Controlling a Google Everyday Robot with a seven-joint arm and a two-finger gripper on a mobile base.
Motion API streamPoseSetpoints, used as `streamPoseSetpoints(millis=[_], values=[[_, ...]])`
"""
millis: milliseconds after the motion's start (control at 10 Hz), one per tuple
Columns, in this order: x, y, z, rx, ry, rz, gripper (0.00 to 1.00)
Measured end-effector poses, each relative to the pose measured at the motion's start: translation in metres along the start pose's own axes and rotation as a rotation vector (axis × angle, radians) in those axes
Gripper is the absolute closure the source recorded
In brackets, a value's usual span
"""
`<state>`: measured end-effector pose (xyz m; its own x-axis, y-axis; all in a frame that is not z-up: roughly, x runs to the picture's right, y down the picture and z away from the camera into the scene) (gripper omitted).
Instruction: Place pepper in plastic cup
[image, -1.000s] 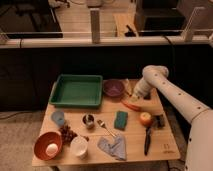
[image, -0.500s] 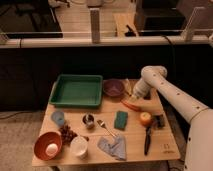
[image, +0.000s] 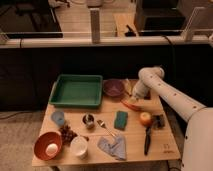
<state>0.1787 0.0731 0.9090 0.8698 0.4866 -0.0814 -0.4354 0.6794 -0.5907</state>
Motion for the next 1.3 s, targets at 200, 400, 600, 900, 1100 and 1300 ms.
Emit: streamPoseSetpoints(millis=[200,400,600,900,1100,1300], values=[[0.001,0.003,0.000,0.002,0.012,-0.009,0.20],[0.001,0.007,0.002,0.003,0.021,-0.022,0.20],[0.003,0.013,0.004,0.005,0.014,-0.070,0.20],[0.009,0.017,0.012,0.016,-0.002,-0.189,0.20],[0.013,0.014,0.018,0.027,-0.001,-0.247,0.29],[0.016,0.014,0.023,0.036,0.005,-0.295,0.50]])
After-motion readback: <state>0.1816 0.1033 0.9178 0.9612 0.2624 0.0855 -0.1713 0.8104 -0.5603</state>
